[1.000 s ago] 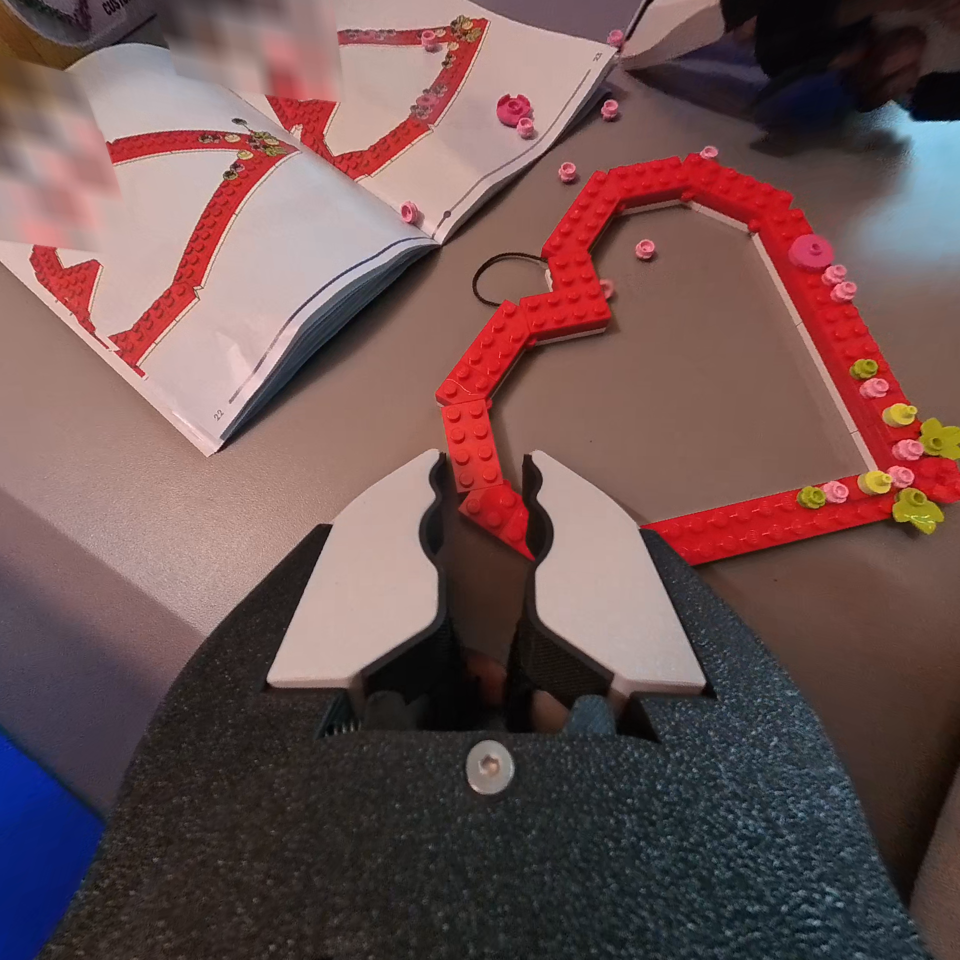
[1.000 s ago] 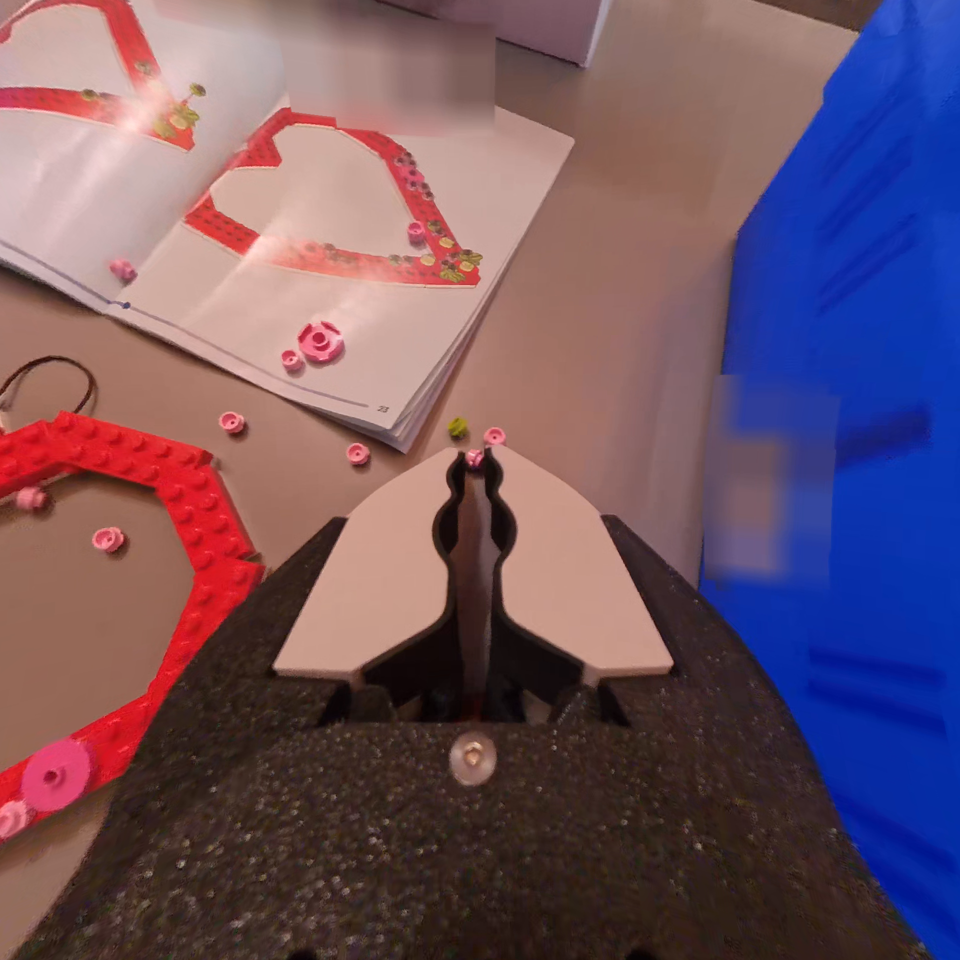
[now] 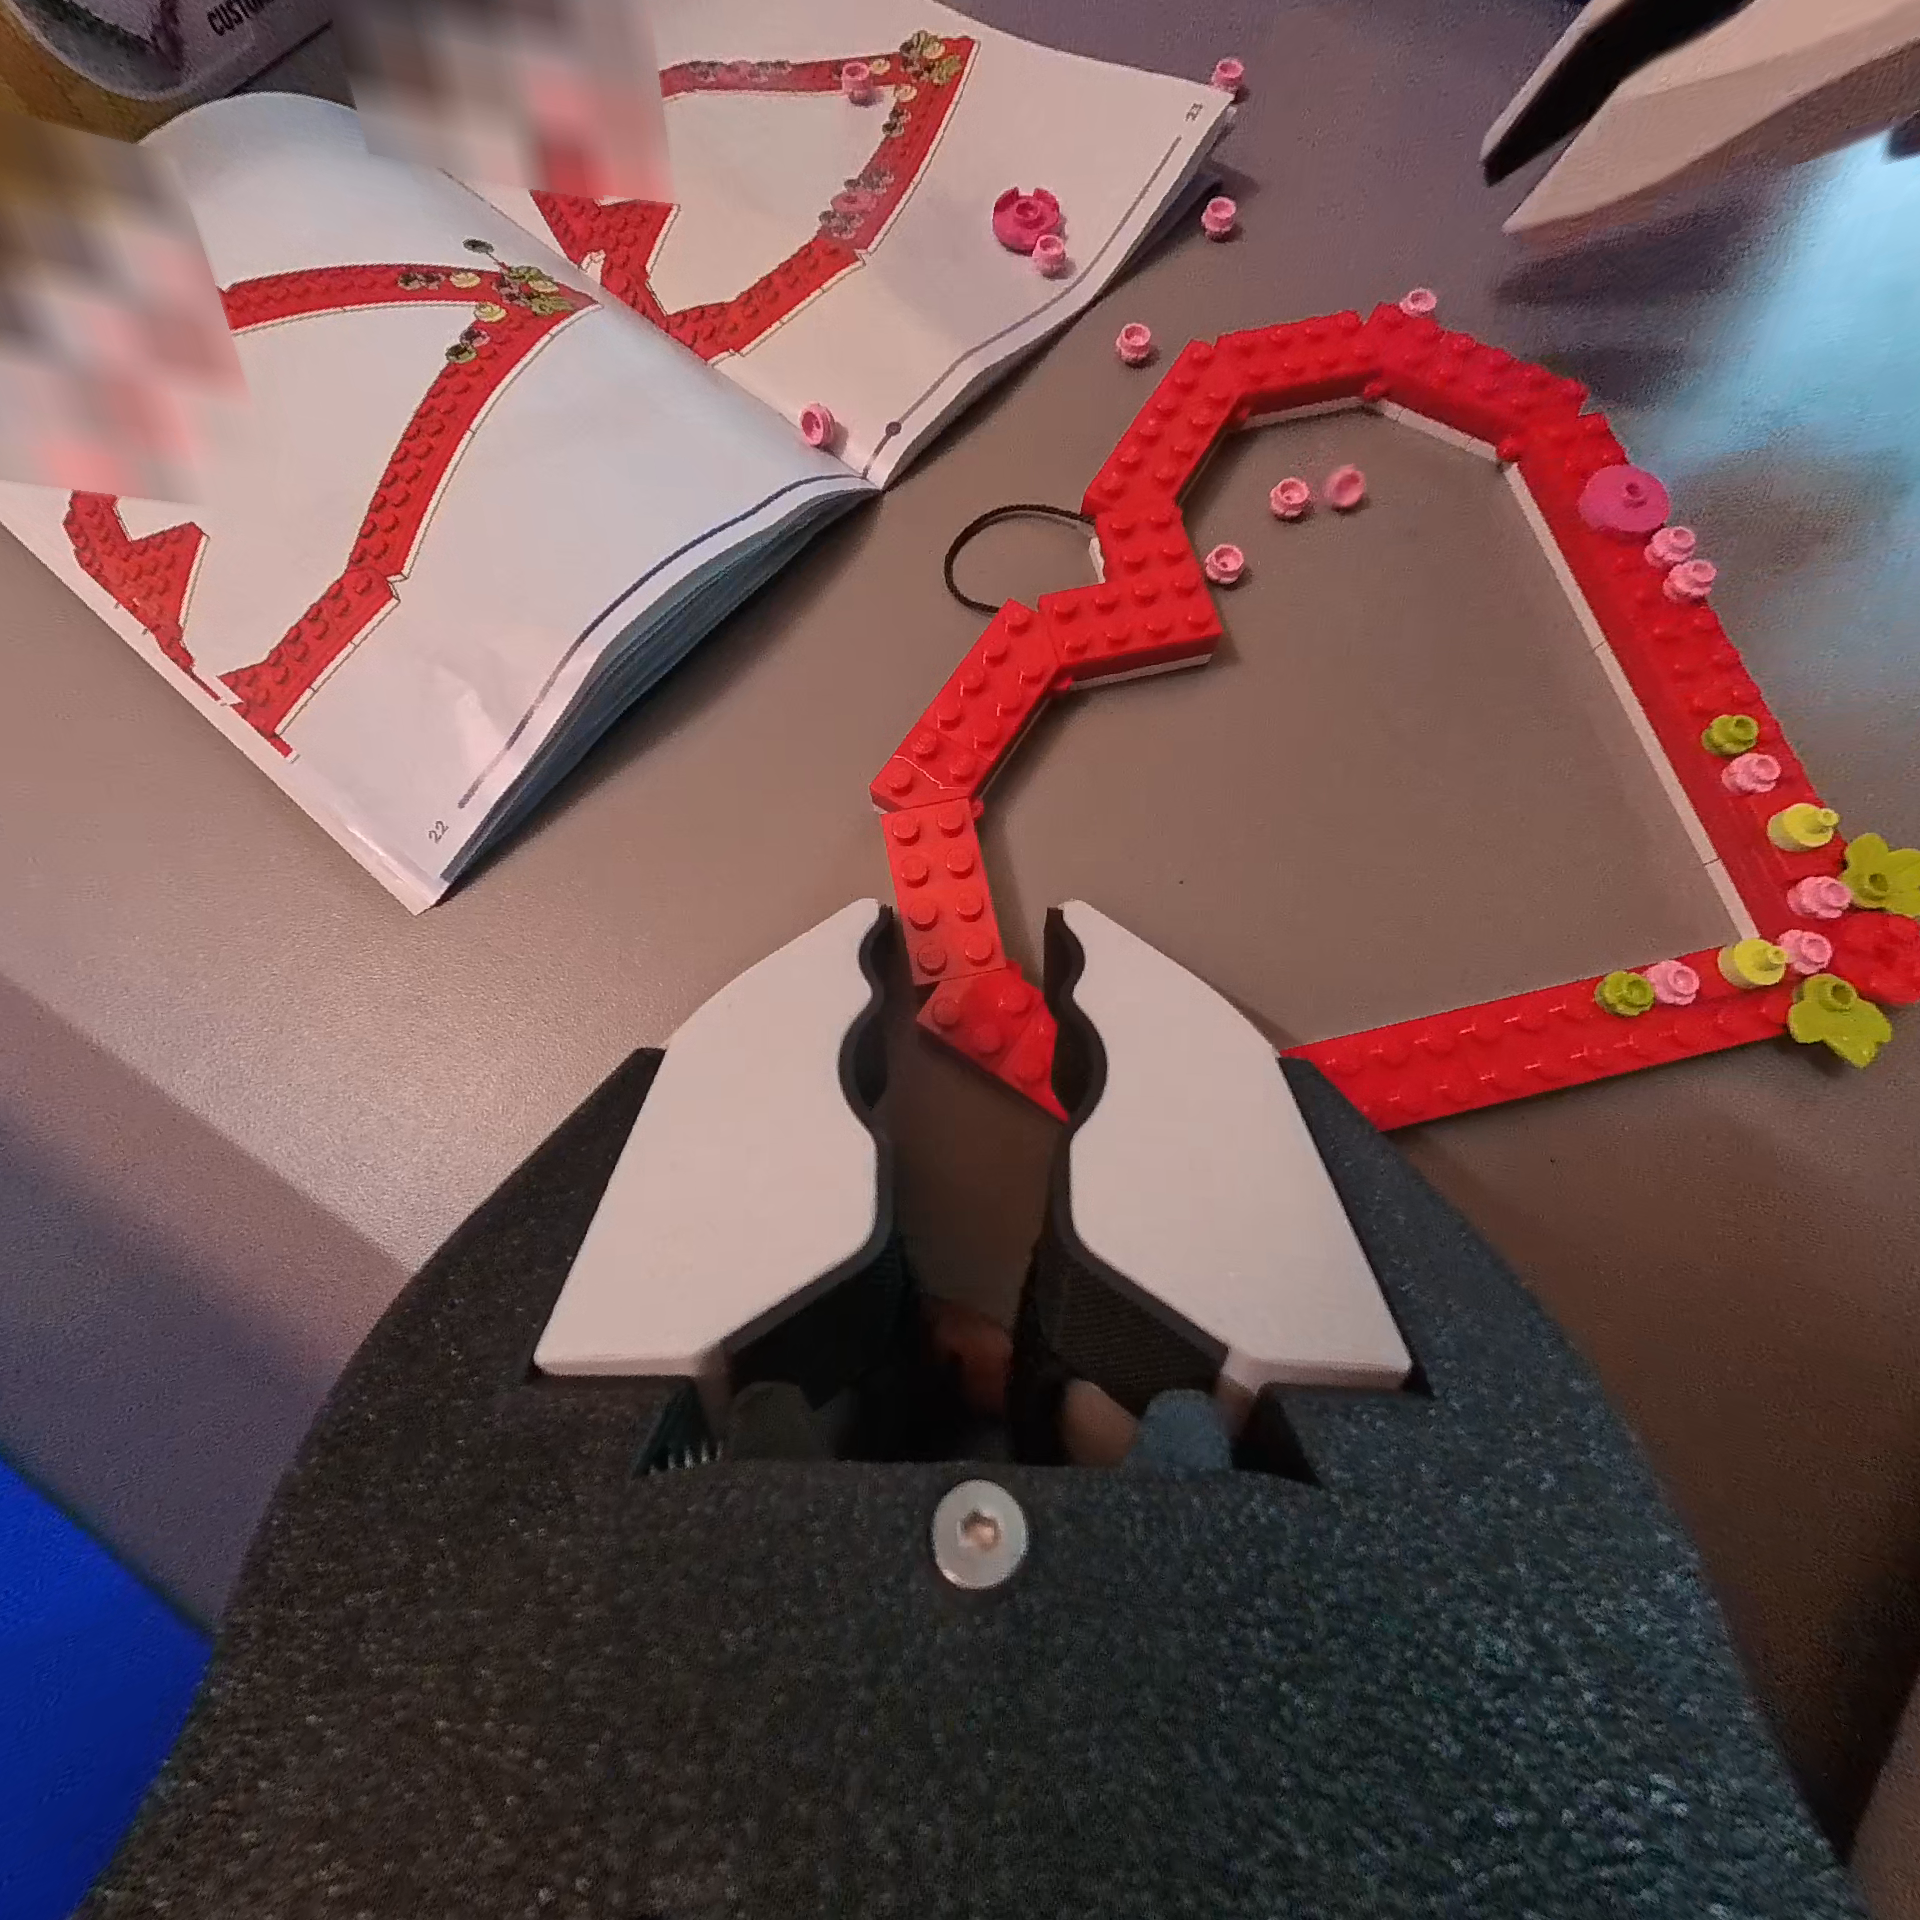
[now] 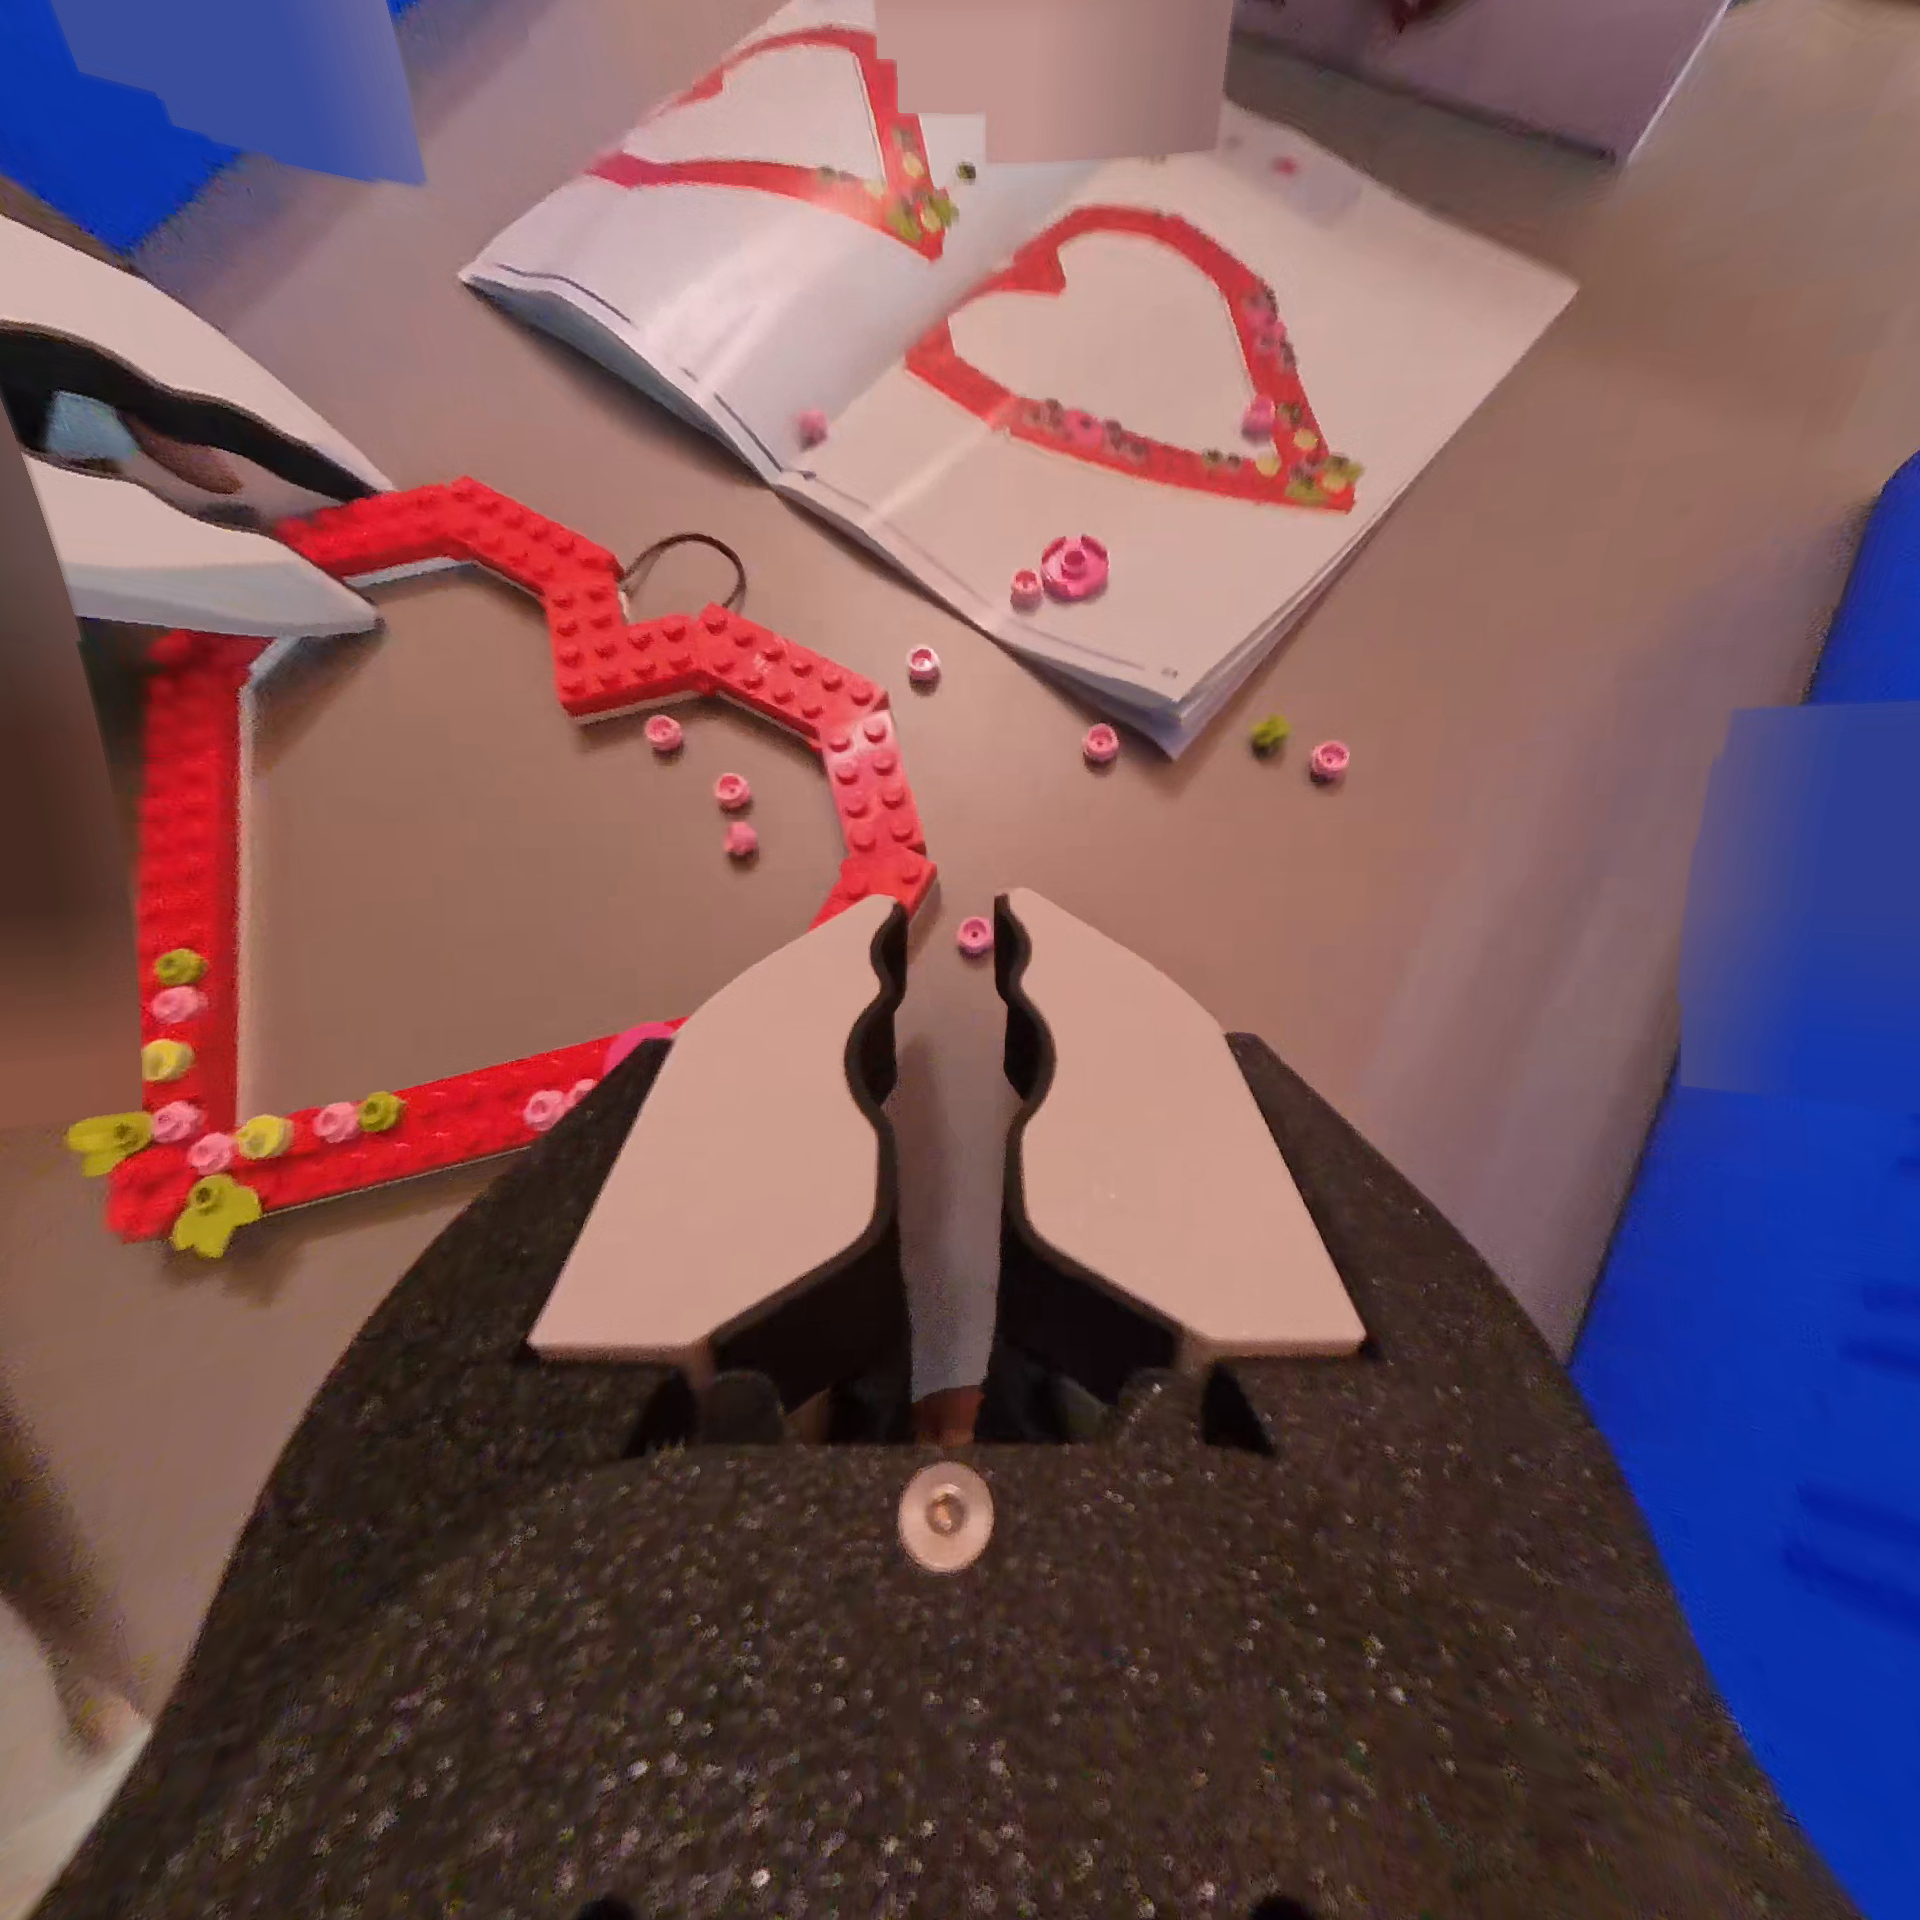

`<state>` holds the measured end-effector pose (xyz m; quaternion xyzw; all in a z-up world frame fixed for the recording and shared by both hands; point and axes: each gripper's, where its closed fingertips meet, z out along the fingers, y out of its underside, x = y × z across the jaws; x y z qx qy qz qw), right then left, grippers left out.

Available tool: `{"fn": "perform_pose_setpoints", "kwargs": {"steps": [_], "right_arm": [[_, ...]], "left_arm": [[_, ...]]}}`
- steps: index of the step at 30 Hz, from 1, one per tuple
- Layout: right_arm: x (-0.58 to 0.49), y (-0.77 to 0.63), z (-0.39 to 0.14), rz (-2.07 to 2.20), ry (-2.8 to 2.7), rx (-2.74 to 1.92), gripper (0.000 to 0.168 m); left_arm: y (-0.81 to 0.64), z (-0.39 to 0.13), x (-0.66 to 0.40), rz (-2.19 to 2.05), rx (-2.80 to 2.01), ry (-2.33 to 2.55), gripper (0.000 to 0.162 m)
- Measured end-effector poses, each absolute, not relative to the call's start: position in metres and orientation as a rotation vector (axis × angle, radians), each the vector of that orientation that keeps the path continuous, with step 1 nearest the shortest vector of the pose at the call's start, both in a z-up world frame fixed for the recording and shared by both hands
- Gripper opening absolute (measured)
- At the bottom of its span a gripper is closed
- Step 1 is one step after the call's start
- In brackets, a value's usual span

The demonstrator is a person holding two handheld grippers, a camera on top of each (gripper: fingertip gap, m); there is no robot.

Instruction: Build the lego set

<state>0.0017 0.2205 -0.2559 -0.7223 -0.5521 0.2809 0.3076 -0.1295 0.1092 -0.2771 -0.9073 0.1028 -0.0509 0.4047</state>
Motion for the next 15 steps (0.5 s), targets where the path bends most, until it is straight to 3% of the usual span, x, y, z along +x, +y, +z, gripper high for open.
{"fn": "perform_pose_setpoints", "kwargs": {"steps": [7,12,13,15], "right_arm": [[-0.003,0.229,-0.280,0.686,-1.490,-1.959,0.008],[-0.029,0.197,-0.244,0.884,-1.543,-1.751,0.008],[-0.032,0.184,-0.247,0.903,-1.619,-1.736,0.010],[-0.034,0.176,-0.259,0.849,-1.716,-1.752,0.035]], "left_arm": [[0.109,-0.277,-0.129,-0.130,-2.290,0.259,0.027],[0.109,-0.277,-0.129,-0.132,-2.291,0.258,0.027],[0.109,-0.277,-0.129,-0.131,-2.291,0.258,0.027],[0.109,-0.277,-0.129,-0.131,-2.291,0.258,0.027]]}}
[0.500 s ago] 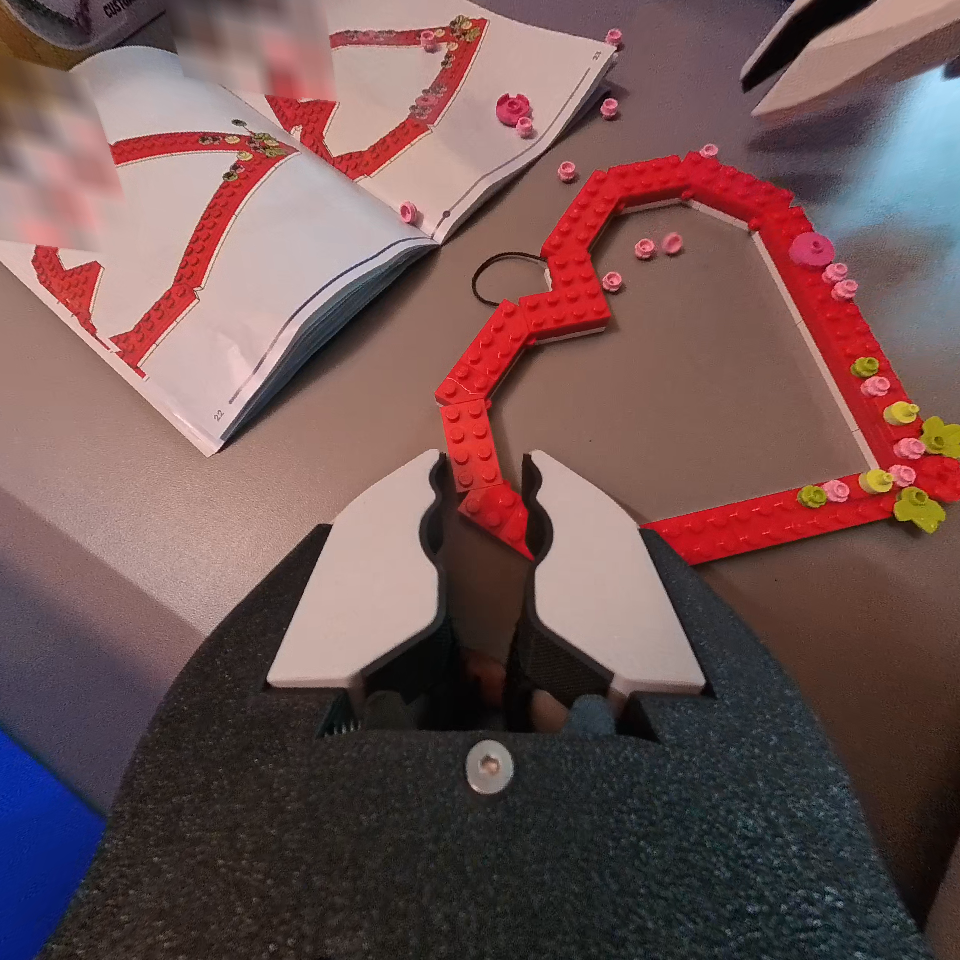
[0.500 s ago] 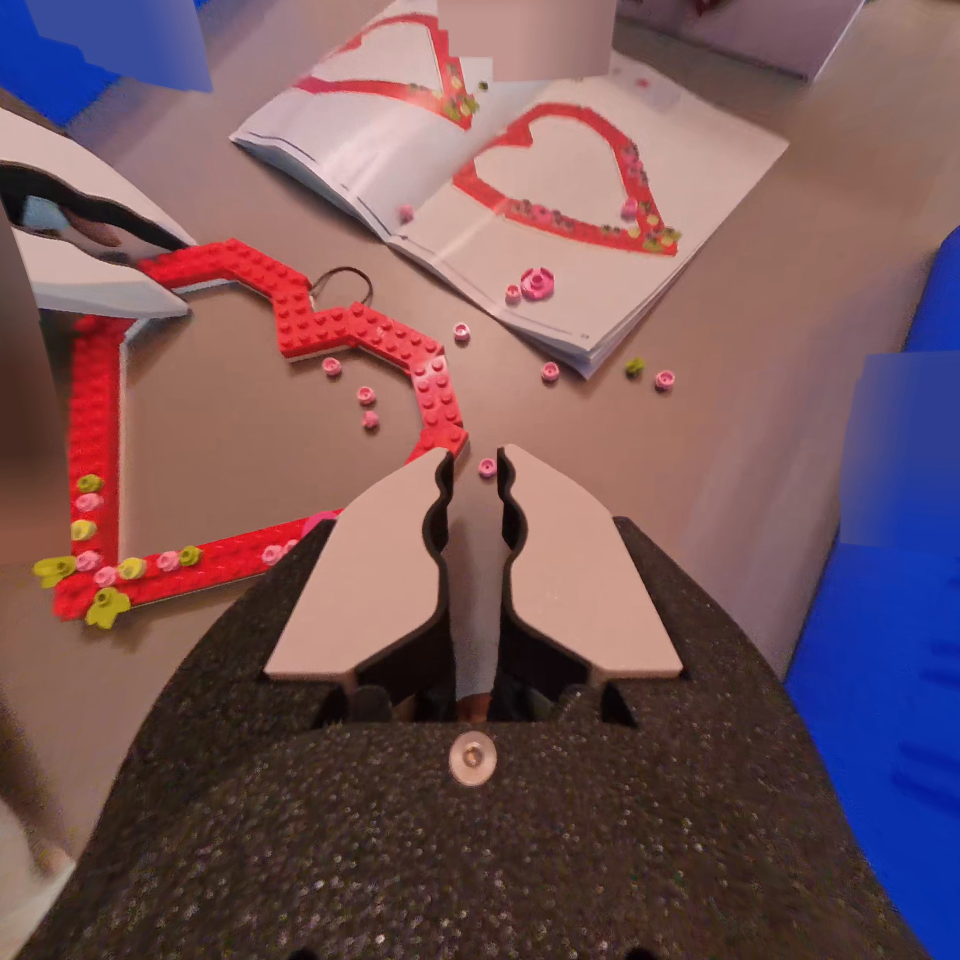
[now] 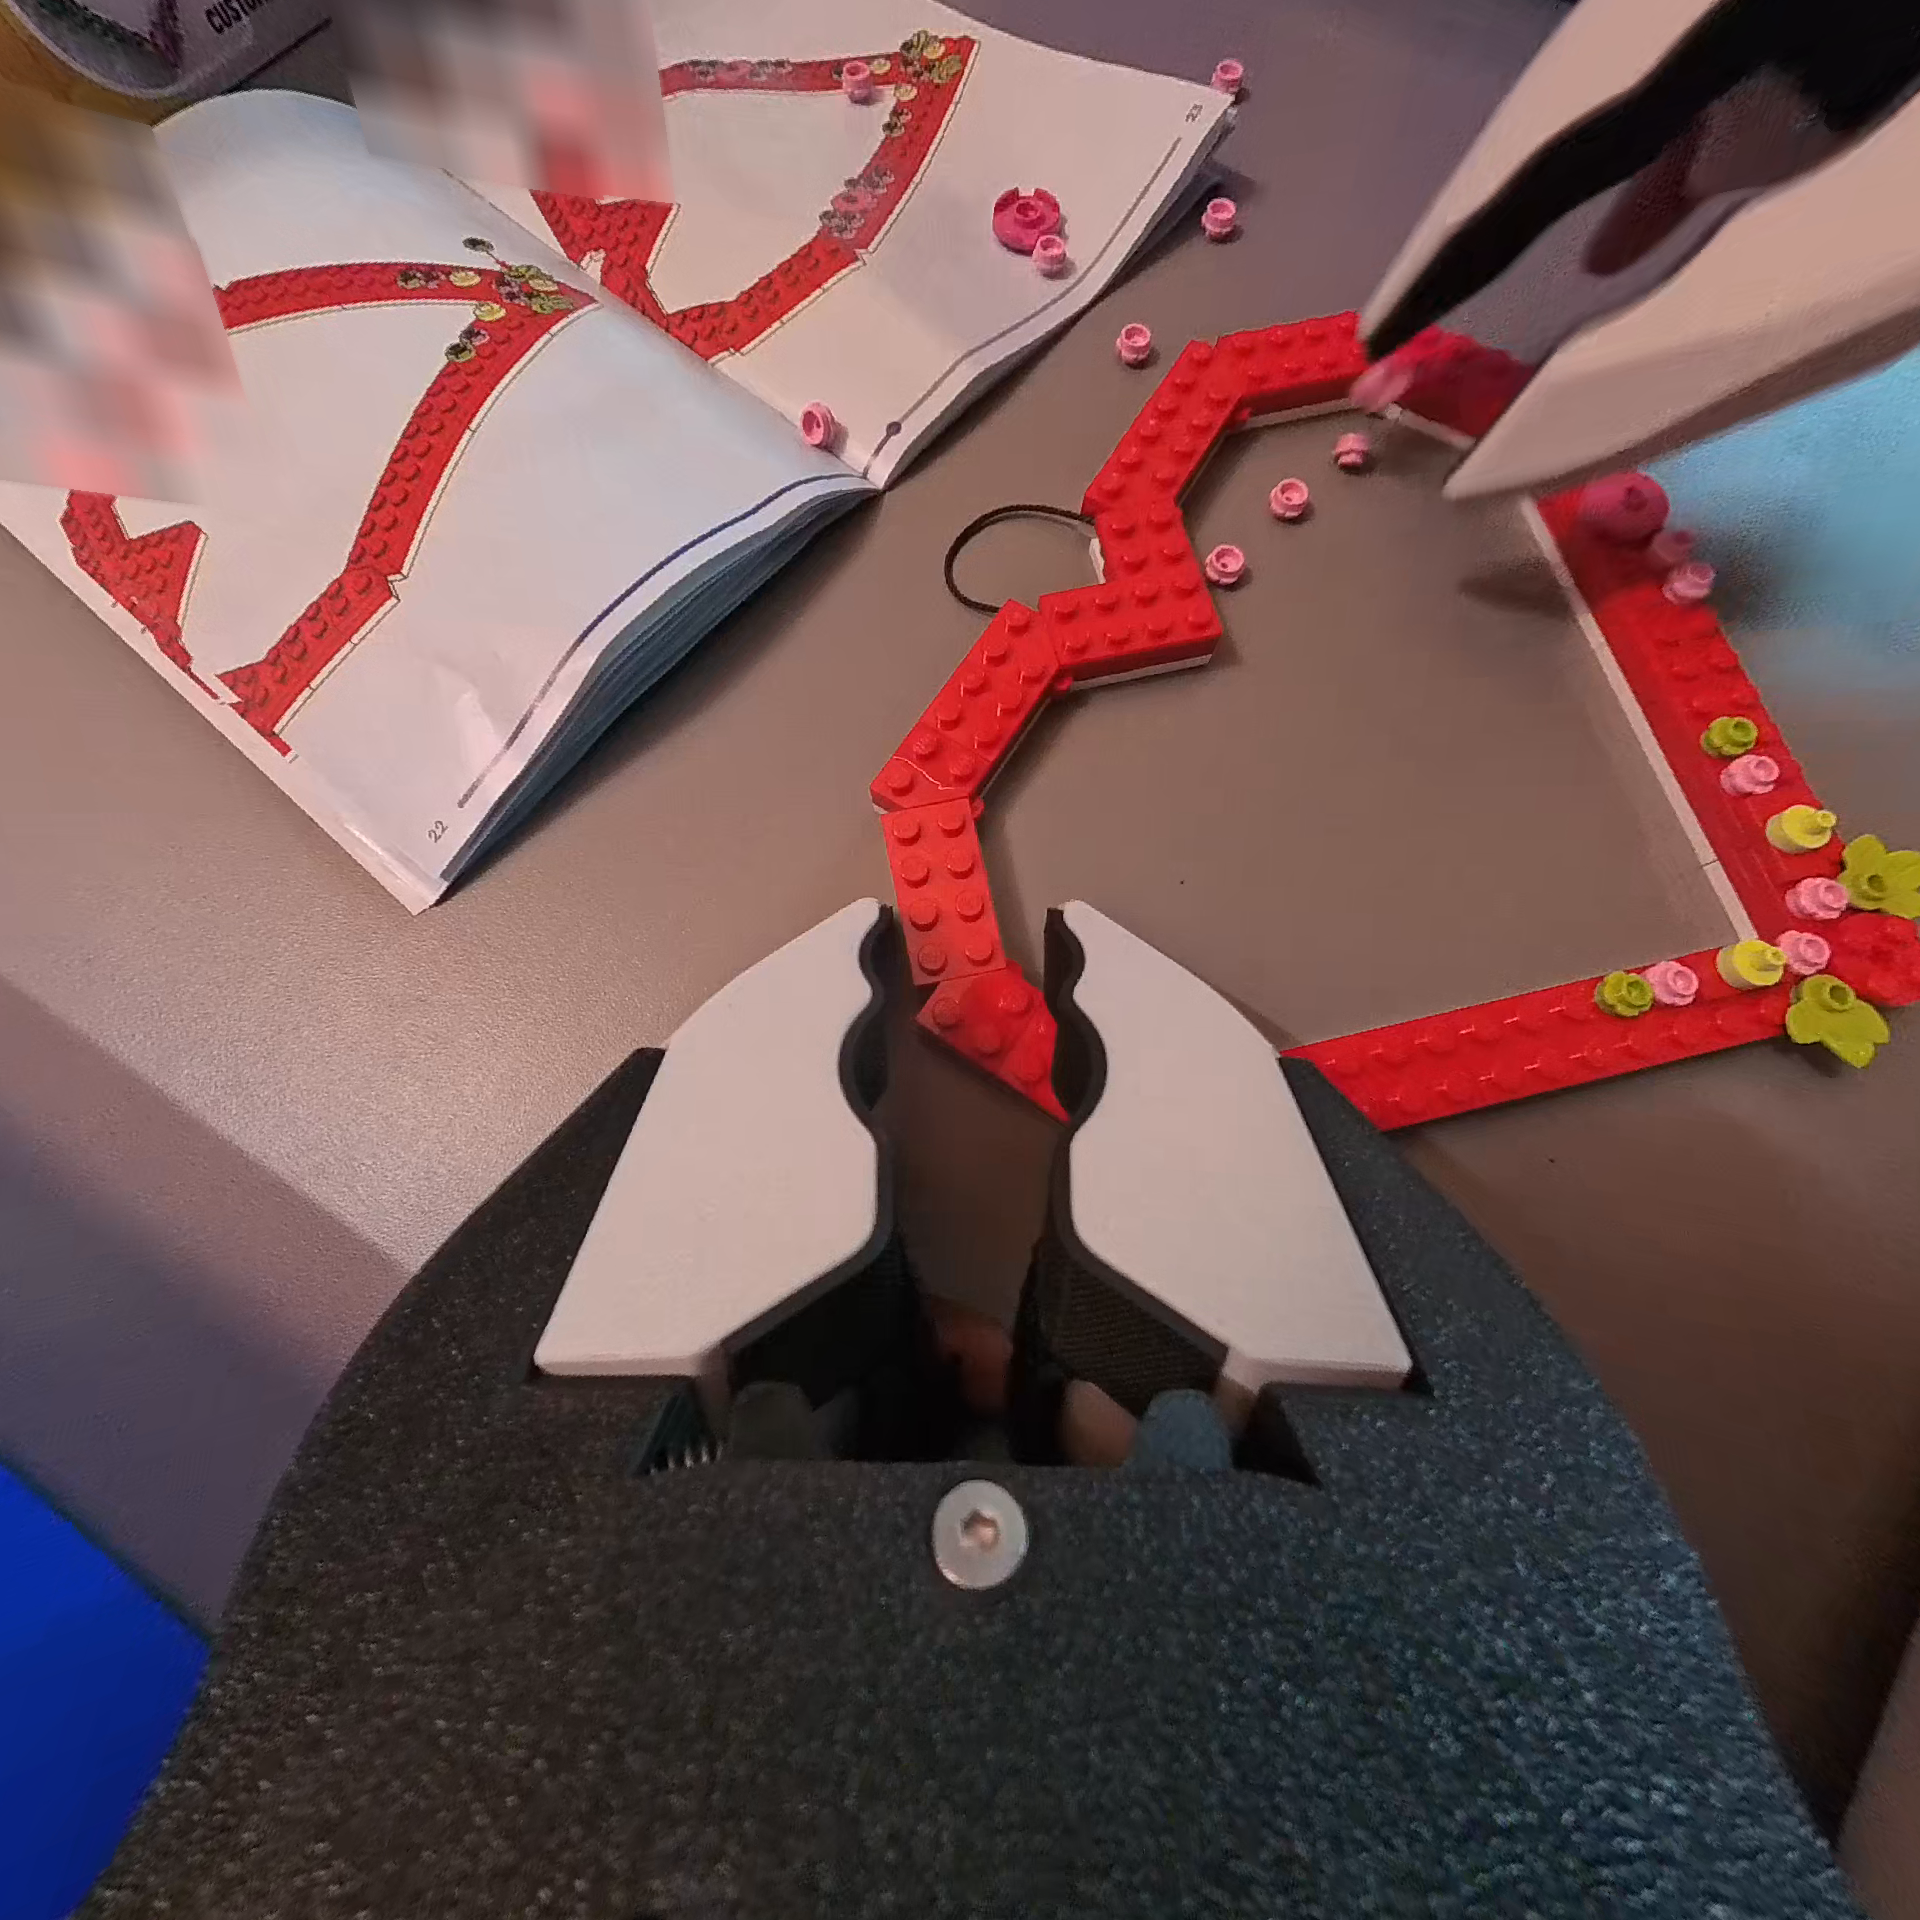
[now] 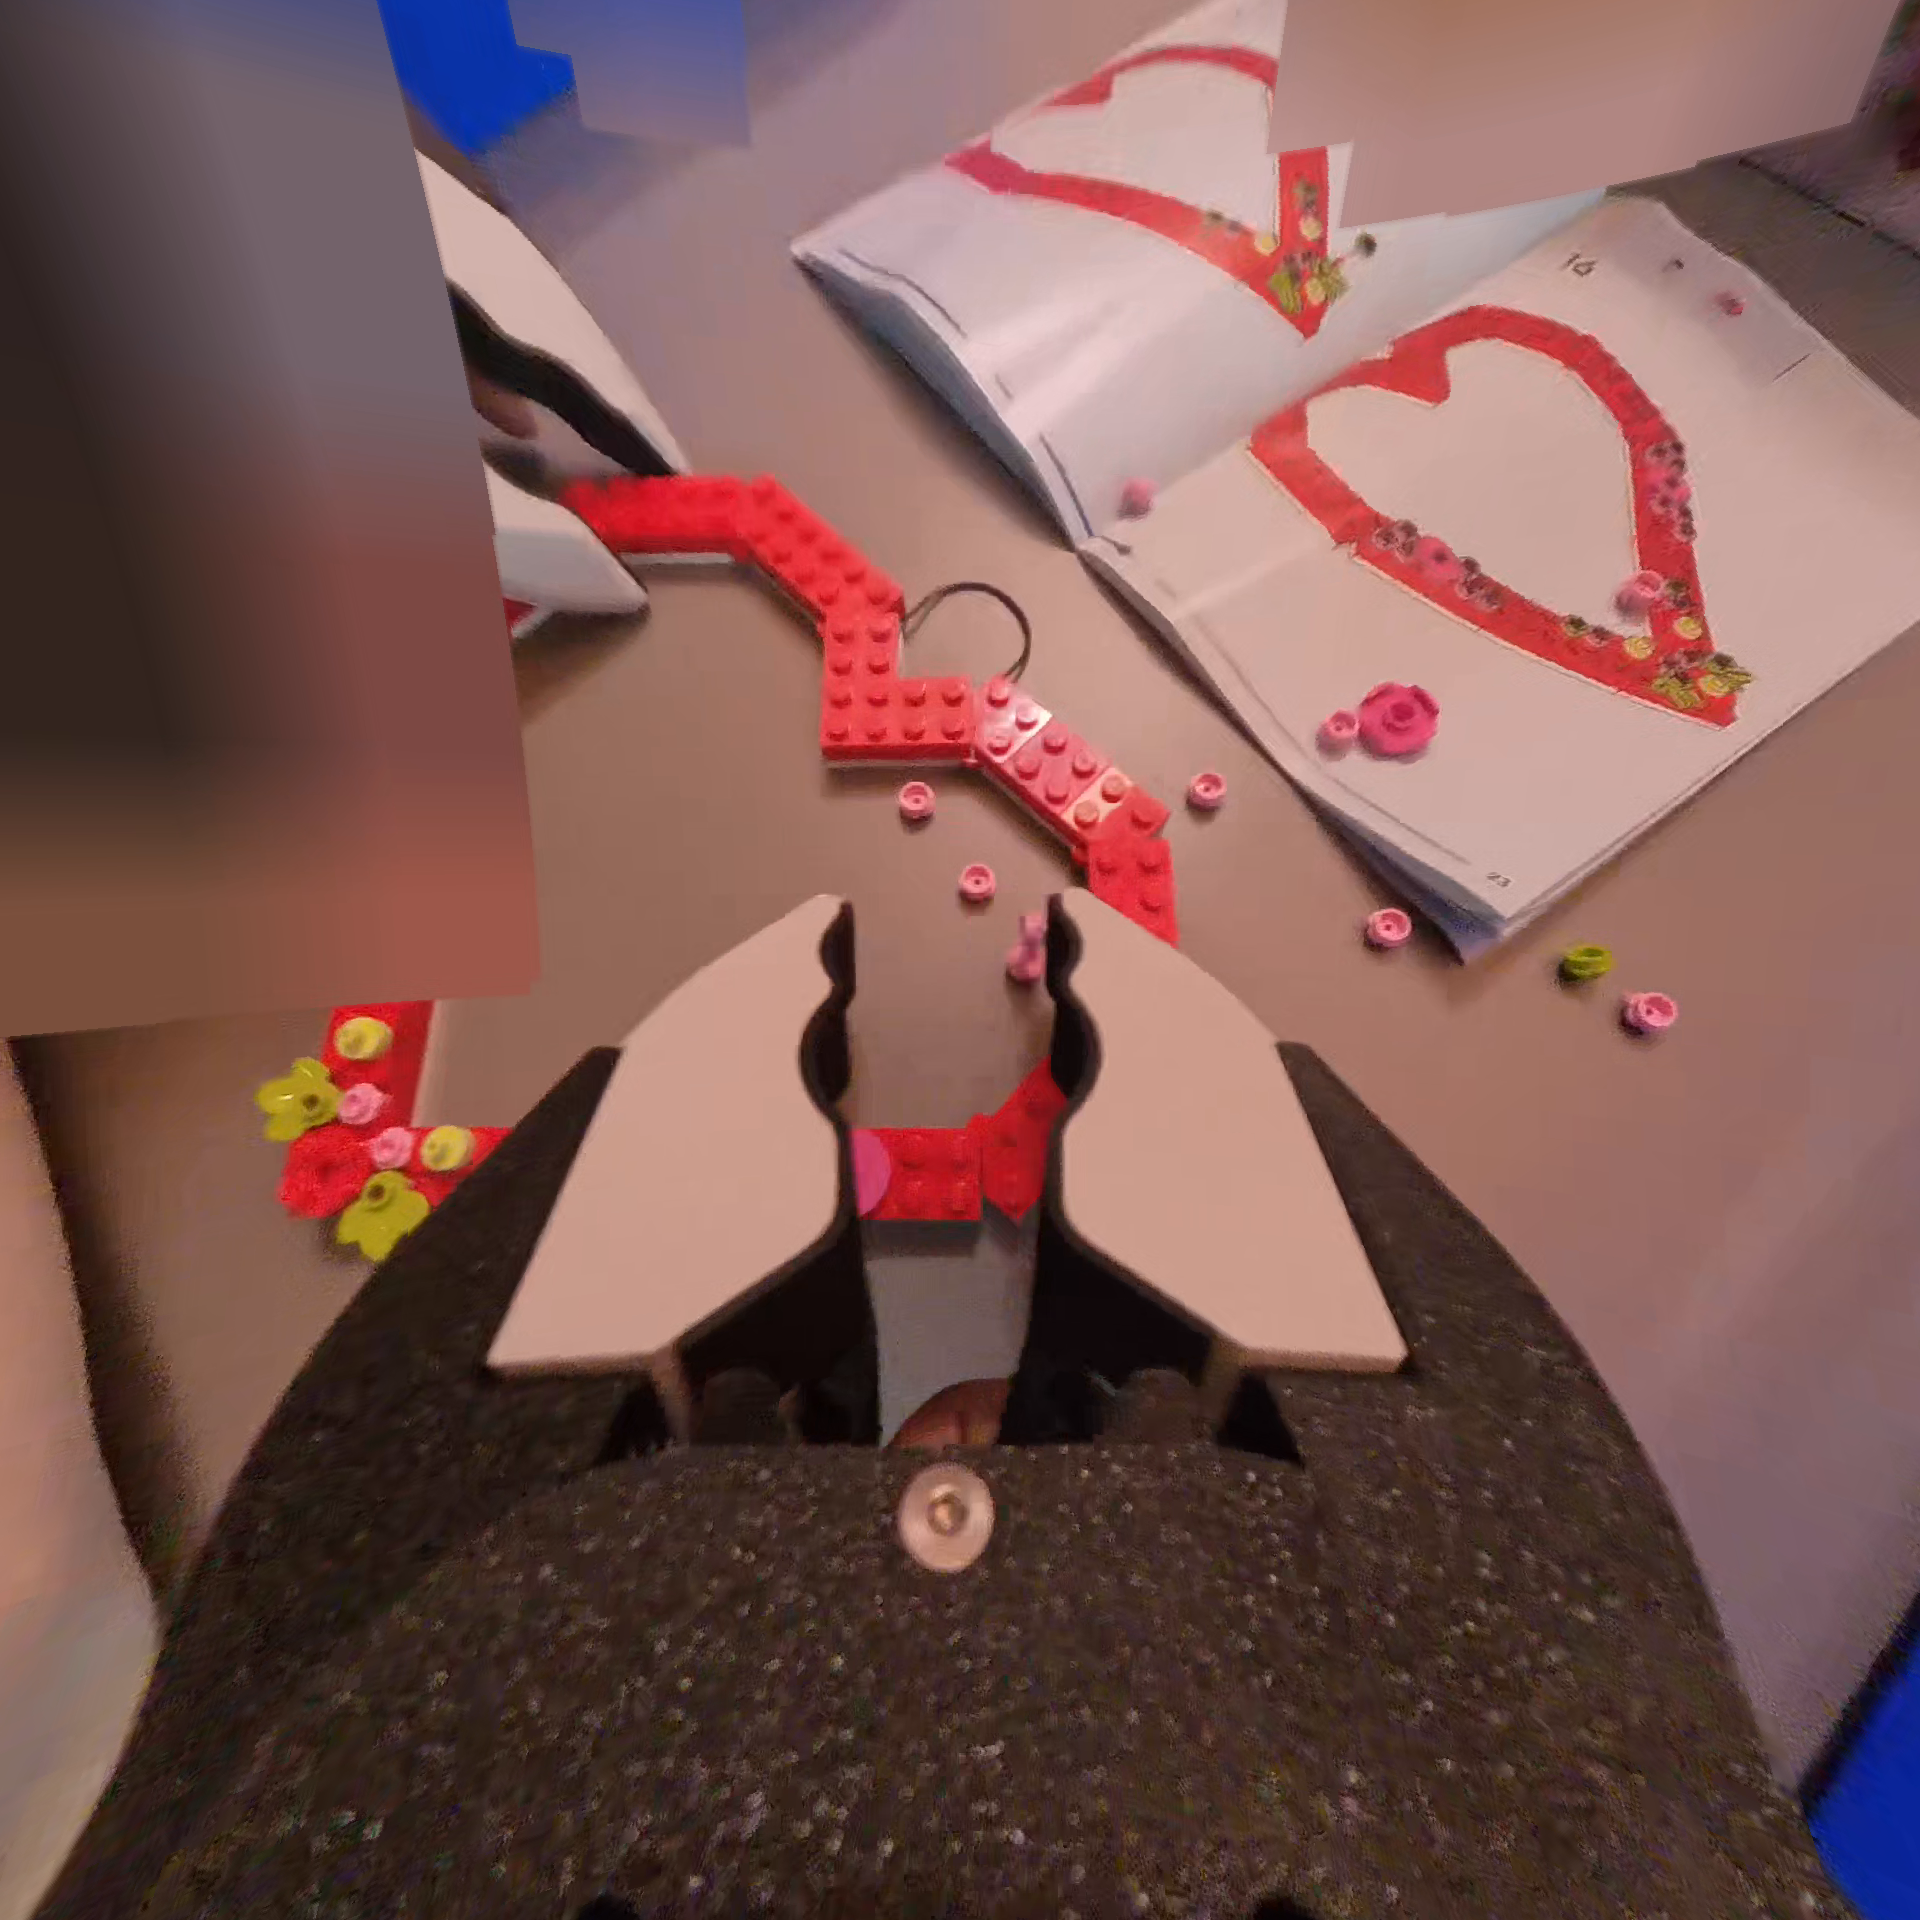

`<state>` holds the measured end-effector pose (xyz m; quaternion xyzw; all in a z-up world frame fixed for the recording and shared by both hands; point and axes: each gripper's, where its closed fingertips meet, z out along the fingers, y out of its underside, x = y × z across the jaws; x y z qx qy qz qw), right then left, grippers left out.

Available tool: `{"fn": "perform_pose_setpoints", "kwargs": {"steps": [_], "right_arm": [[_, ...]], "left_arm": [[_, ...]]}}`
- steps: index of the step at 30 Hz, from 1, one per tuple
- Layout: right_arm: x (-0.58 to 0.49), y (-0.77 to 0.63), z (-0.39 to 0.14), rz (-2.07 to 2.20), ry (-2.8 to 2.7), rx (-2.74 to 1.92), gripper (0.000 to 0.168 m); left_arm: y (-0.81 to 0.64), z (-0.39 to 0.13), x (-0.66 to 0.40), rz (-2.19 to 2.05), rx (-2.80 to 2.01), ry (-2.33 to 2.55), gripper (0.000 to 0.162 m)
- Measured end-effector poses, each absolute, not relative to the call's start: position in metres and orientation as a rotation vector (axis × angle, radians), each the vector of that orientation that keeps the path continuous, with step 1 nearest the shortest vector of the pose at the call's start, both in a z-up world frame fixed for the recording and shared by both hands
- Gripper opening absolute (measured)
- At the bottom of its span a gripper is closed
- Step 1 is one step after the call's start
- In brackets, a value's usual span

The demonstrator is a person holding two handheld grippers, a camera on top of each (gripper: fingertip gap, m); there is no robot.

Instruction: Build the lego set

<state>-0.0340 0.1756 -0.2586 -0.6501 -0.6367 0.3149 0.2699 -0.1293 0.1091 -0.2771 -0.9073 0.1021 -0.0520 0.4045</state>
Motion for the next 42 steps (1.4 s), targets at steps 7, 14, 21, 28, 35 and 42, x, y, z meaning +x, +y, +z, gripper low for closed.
{"fn": "perform_pose_setpoints", "kwargs": {"steps": [7,14,21,28,35,42], "right_arm": [[-0.033,0.253,-0.254,0.817,-1.225,-1.955,0.019],[-0.038,0.264,-0.280,0.609,-1.346,-1.963,0.008],[-0.054,0.178,-0.244,0.986,-1.696,-1.682,0.009],[-0.059,0.209,-0.243,0.963,-1.487,-1.789,0.016],[-0.064,0.231,-0.265,0.753,-1.517,-1.955,0.014],[-0.069,0.234,-0.281,0.690,-1.601,-2.030,0.006]], "left_arm": [[0.109,-0.277,-0.129,-0.130,-2.290,0.258,0.027],[0.109,-0.277,-0.129,-0.131,-2.290,0.258,0.027],[0.109,-0.277,-0.129,-0.132,-2.291,0.257,0.027],[0.109,-0.277,-0.129,-0.131,-2.290,0.258,0.027],[0.109,-0.277,-0.129,-0.130,-2.290,0.259,0.027],[0.109,-0.277,-0.129,-0.129,-2.290,0.259,0.027]]}}
